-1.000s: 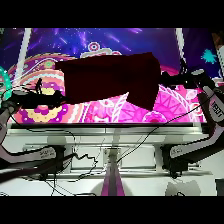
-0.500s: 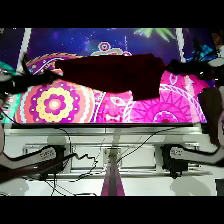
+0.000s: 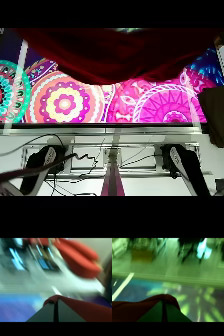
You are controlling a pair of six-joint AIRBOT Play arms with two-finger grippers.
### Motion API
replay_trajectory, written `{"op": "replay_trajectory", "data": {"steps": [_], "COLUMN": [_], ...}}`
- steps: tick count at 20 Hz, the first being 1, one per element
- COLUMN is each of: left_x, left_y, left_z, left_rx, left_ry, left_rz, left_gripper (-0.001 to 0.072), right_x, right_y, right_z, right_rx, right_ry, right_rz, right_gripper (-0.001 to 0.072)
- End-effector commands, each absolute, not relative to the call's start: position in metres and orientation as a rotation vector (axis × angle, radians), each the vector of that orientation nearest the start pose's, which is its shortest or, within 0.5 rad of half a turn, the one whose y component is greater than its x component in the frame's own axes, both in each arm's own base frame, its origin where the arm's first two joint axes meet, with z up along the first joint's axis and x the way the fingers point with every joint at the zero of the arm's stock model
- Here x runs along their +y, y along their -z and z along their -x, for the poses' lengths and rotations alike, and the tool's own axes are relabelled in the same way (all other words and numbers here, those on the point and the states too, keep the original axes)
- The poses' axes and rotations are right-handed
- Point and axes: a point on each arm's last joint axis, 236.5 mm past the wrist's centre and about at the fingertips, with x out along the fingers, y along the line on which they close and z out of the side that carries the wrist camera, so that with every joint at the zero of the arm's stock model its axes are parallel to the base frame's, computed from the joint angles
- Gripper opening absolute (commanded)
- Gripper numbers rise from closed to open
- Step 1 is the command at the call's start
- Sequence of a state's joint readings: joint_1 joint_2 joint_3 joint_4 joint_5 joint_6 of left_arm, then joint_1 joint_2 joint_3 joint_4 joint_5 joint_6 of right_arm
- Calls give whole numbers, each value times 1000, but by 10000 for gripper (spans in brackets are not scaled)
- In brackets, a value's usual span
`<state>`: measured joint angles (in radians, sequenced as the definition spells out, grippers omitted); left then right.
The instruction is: Fold the clothes and pants, and hang the long-sleeved shirts on hangers.
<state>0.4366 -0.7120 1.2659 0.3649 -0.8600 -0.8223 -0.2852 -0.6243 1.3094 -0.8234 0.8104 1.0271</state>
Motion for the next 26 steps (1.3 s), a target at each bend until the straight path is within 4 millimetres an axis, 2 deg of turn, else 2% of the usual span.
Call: {"op": "replay_trajectory", "data": {"steps": [1, 3, 5, 6, 7, 8, 9, 10, 11, 13, 14, 16, 17, 18, 20, 22, 23, 24, 26], "left_x": [-23, -21, -12, -7, -3, -1, -1, -4, -8, -12, -12, -14, -18, -24, -35, -39, -41, -43, -39], "left_y": [-493, -511, -523, -526, -521, -507, -483, -452, -409, -325, -287, -215, -180, -141, -74, -23, -7, 4, 17], "left_z": [-252, -218, -201, -202, -211, -231, -256, -282, -309, -350, -366, -400, -416, -432, -460, -490, -503, -515, -527], "left_rx": [-342, -421, -473, -486, -464, -401, -297, -171, -11, 287, 408, 606, 674, 738, 828, 859, 853, 839, 826], "left_ry": [170, 79, -6, -24, -19, 10, 59, 118, 192, 325, 378, 465, 512, 563, 599, 549, 519, 490, 444], "left_rz": [4, -91, -155, -151, -134, -93, -55, -28, 8, 84, 129, 215, 216, 208, 223, 276, 312, 349, 362], "left_gripper": [12, 12, 12, 11, 11, 11, 11, 11, 11, 11, 11, 13, 13, 13, 12, 13, 13, 13, 13], "right_x": [46, 52, 50, 47, 43, 39, 35, 31, 28, 26, 26, 25, 24, 22, 19, 18, 18, 19, 19], "right_y": [-499, -513, -519, -519, -516, -508, -495, -473, -444, -367, -320, -231, -194, -158, -98, -52, -34, -21, -6], "right_z": [-214, -189, -186, -192, -203, -220, -242, -269, -296, -353, -378, -413, -427, -443, -472, -498, -509, -517, -526], "right_rx": [-305, -366, -388, -386, -370, -329, -268, -176, -66, 210, 366, 636, 731, 808, 897, 929, 930, 928, 926], "right_ry": [-174, -170, -161, -155, -153, -160, -171, -184, -202, -260, -296, -350, -363, -365, -344, -307, -287, -271, -250], "right_rz": [86, 103, 99, 91, 81, 43, -4, -37, -65, -148, -185, -263, -299, -338, -393, -421, -427, -428, -416], "right_gripper": [13, 12, 12, 11, 11, 10, 10, 10, 10, 11, 11, 12, 12, 12, 13, 13, 13, 13, 13]}}
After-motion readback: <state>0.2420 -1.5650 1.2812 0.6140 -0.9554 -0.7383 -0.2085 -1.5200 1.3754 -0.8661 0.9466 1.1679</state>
